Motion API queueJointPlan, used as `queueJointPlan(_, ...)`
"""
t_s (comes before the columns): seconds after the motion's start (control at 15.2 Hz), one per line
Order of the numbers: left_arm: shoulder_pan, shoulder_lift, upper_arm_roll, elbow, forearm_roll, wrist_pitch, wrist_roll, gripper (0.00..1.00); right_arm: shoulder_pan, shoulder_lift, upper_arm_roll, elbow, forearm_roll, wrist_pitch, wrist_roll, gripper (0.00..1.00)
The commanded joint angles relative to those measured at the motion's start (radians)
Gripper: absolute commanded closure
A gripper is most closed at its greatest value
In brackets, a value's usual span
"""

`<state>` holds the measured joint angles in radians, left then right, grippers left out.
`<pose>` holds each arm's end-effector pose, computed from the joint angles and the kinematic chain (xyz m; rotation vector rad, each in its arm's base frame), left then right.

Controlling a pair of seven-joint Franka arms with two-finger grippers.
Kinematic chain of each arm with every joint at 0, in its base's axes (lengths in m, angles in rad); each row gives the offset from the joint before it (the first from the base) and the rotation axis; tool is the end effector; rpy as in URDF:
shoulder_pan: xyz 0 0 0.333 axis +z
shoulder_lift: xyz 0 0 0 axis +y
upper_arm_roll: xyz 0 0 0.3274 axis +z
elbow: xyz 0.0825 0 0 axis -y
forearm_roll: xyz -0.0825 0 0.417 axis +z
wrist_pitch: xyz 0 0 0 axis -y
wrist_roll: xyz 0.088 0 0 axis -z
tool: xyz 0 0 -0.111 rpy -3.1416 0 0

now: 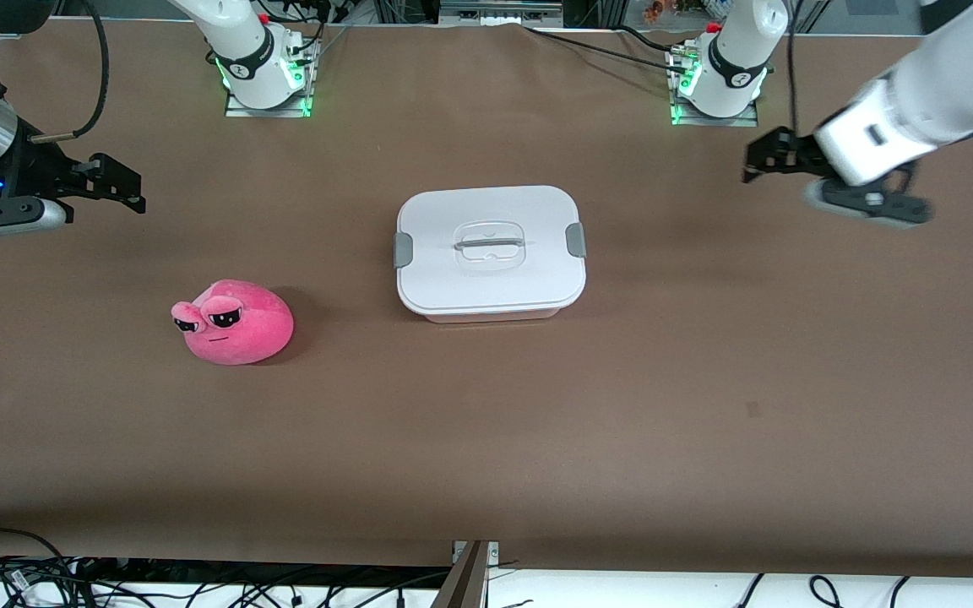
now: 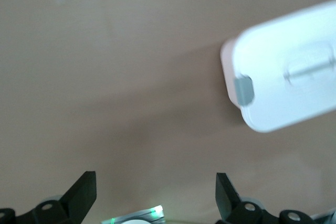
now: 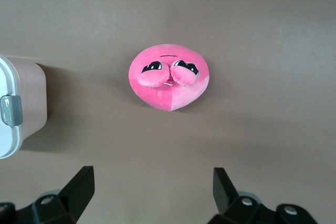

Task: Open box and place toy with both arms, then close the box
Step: 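Reach the left gripper to the box lid while the right gripper approaches the toy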

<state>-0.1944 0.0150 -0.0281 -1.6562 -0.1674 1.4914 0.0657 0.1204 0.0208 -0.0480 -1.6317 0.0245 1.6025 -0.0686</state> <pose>0.5589 -0.1464 0.5761 2.9441 -0.4246 -0.2870 0.5922 0.0459 0.5916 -3.1097 -0.2174 0.0780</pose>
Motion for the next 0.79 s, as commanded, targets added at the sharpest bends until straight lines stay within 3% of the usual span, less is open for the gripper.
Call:
queueJointPlan(0.0,-0.075,0.092,0.008,0.067,-0.018,-0.019,0.222,0.0,0.001,0.019,0.003,-0.003,-0.008,-0.004,0.013,0.0)
queueJointPlan(0.13,-0.153,0.187,0.008,0.148,-0.009,-0.016,0.311,0.0,0.001,0.044,0.003,-0.052,-0.005,0.051,0.013,0.0)
queueJointPlan(0.33,-0.293,0.388,0.01,0.3,-0.007,-0.002,0.354,0.0,0.001,0.062,0.003,-0.236,-0.003,0.294,0.015,0.0)
queueJointPlan(0.52,-0.388,0.462,0.01,0.312,-0.001,0.18,0.408,0.0,0.001,0.076,0.003,-0.42,-0.003,0.554,0.015,0.0)
queueJointPlan(0.72,-0.479,0.535,0.008,0.309,0.084,0.361,0.448,0.0,0.001,0.122,0.003,-0.464,0.002,0.635,0.018,0.0)
